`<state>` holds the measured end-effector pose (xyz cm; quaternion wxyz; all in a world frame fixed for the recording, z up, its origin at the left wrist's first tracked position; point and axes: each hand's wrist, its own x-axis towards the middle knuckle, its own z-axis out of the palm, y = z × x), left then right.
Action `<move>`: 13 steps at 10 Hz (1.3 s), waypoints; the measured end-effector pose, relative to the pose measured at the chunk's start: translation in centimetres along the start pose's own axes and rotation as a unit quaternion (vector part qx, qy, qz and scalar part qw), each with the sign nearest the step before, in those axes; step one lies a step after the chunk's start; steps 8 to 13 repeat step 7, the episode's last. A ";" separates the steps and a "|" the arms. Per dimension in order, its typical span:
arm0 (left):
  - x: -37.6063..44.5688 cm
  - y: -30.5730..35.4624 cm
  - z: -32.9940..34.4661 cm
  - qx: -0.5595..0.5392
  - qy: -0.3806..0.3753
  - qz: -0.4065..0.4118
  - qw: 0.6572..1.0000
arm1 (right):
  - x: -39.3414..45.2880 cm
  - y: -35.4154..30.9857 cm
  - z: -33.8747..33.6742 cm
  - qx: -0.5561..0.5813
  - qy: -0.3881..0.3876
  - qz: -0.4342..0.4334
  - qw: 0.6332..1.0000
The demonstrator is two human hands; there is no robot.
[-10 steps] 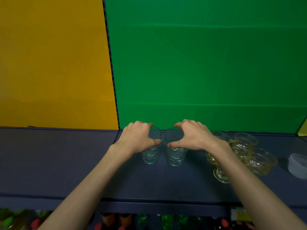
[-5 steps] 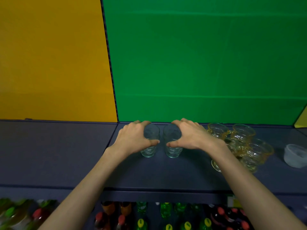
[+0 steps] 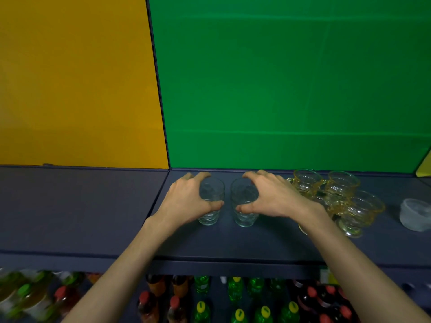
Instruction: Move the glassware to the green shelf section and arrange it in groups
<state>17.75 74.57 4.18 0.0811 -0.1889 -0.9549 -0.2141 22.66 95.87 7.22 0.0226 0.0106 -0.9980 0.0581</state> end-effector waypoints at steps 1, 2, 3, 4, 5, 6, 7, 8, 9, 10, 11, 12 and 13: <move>-0.3 0.0 0.1 0.000 0.004 0.003 1.000 | -0.2 -0.2 0.0 -0.005 0.003 -0.004 1.000; -0.5 0.0 0.1 -0.001 0.004 0.002 1.000 | -0.3 -0.2 0.1 0.000 0.000 -0.004 1.000; -0.7 0.2 0.2 0.010 0.010 -0.001 1.000 | -0.5 -0.3 0.1 0.000 0.004 -0.004 1.000; -0.8 0.2 0.1 0.034 0.016 0.005 0.999 | -0.5 -0.1 0.1 -0.002 0.005 -0.008 1.000; -0.9 0.5 0.0 0.053 0.008 0.010 0.999 | -0.6 0.1 0.0 0.003 -0.002 -0.011 1.000; -1.0 0.9 -0.8 0.084 0.021 0.023 0.996 | -0.9 0.8 -0.6 0.021 0.009 -0.014 1.000; -1.0 1.4 -1.8 0.101 0.040 0.034 0.994 | -1.4 1.9 -1.9 0.019 0.052 -0.011 0.998; -1.0 1.4 -1.8 0.101 0.040 0.034 0.994 | -1.4 1.9 -1.9 0.019 0.052 -0.011 0.998; -1.0 1.4 -1.8 0.101 0.040 0.034 0.994 | -1.4 1.9 -1.9 0.019 0.052 -0.011 0.998; -1.0 1.4 -1.8 0.101 0.040 0.034 0.994 | -1.4 1.9 -1.9 0.019 0.052 -0.011 0.998; -1.0 1.4 -1.8 0.101 0.040 0.034 0.994 | -1.4 1.9 -1.9 0.019 0.052 -0.011 0.998; -1.0 1.4 -1.8 0.101 0.040 0.034 0.994 | -1.4 1.9 -1.9 0.019 0.052 -0.011 0.998; -1.0 1.4 -1.8 0.101 0.040 0.034 0.994 | -1.4 1.9 -1.9 0.019 0.052 -0.011 0.998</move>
